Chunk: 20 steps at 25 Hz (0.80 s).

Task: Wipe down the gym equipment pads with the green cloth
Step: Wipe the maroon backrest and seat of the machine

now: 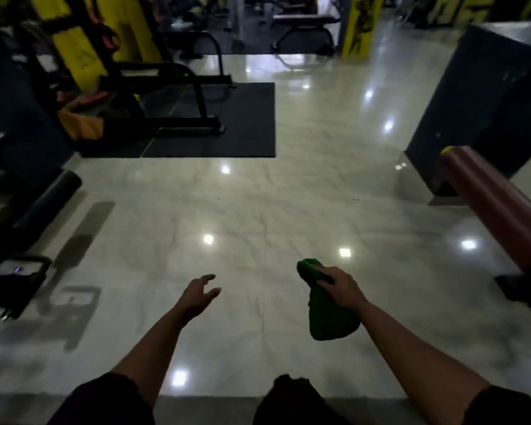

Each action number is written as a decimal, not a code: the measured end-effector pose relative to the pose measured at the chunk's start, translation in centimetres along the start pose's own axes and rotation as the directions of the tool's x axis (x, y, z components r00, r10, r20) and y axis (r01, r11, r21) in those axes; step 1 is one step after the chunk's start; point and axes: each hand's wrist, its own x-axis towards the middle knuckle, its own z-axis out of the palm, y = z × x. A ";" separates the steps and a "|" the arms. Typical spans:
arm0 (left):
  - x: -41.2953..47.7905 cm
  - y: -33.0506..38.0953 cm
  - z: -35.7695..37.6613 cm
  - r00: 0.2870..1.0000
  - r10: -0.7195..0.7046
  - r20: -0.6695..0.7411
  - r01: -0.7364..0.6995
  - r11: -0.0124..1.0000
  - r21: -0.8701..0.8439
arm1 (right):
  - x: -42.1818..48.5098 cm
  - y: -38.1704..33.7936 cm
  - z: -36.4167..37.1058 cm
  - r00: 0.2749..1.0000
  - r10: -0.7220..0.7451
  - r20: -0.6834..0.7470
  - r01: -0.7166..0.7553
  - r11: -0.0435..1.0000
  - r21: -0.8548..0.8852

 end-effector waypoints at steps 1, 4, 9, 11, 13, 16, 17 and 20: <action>2.7 1.9 -0.2 0.999 0.029 0.033 -0.029 1.000 0.010 | 1.6 0.8 -1.2 0.998 0.051 -0.035 -0.050 0.998 0.029; 11.5 8.1 0.1 0.985 0.131 0.111 -0.139 0.988 0.065 | 6.6 3.4 -5.1 0.978 0.170 -0.117 -0.157 0.981 0.114; 24.8 20.7 2.5 0.945 0.251 0.210 -0.273 0.958 0.083 | 14.7 7.6 -14.0 0.933 0.260 -0.247 -0.206 0.953 0.224; 32.0 27.7 4.4 0.918 0.284 0.276 -0.318 0.944 0.089 | 20.1 10.5 -19.5 0.893 0.323 -0.313 -0.240 0.931 0.275; 33.6 30.6 5.3 0.909 0.301 0.289 -0.338 0.937 0.085 | 21.1 11.2 -21.6 0.887 0.329 -0.323 -0.255 0.934 0.251; 40.8 38.7 7.8 0.862 0.343 0.374 -0.399 0.913 0.082 | 26.8 14.0 -27.2 0.848 0.374 -0.376 -0.280 0.917 0.282; 43.3 41.6 8.8 0.846 0.356 0.396 -0.420 0.904 0.085 | 28.8 14.9 -29.2 0.833 0.389 -0.393 -0.289 0.912 0.291; 50.6 51.0 11.5 0.786 0.429 0.445 -0.510 0.857 0.076 | 35.2 18.1 -35.2 0.787 0.405 -0.466 -0.281 0.907 0.313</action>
